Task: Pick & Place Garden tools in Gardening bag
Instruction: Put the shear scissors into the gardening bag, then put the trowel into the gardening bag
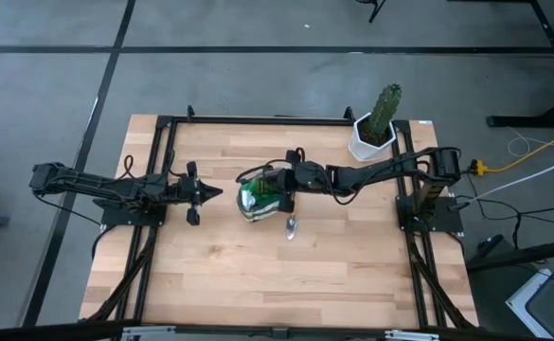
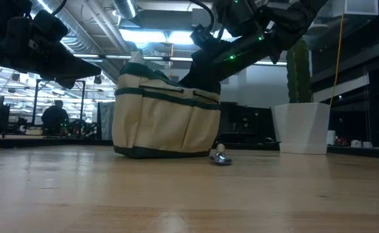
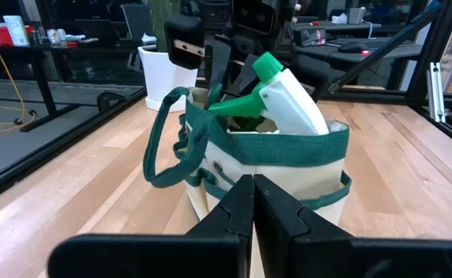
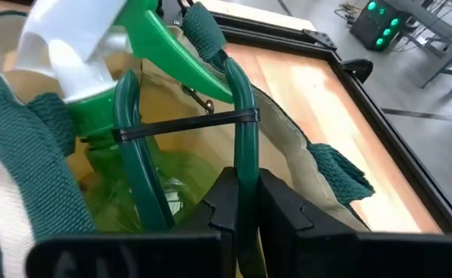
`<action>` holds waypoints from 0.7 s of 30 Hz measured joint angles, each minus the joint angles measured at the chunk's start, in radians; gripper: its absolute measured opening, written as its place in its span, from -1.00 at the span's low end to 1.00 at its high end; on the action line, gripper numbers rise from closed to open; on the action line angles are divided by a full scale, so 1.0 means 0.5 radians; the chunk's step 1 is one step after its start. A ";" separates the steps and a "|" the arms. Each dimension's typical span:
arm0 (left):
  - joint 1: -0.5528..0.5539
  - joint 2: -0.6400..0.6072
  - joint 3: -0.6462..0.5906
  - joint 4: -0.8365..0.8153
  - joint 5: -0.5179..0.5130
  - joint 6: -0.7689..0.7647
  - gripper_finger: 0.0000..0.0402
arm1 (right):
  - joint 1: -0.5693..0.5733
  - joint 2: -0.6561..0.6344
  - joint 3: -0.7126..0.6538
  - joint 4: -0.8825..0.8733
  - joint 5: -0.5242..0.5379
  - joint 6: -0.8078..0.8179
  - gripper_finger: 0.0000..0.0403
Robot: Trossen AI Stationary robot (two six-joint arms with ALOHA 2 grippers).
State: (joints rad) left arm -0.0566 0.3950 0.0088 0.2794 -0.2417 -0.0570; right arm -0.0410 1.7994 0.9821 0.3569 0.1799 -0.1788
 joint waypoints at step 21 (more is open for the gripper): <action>0.000 0.000 0.000 0.001 0.000 -0.001 -0.98 | 0.003 -0.055 0.199 -0.115 -0.297 0.186 -0.46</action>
State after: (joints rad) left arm -0.0566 0.3950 0.0087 0.2798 -0.2414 -0.0574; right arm -0.0396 1.7722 1.0815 0.2994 0.0314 -0.0859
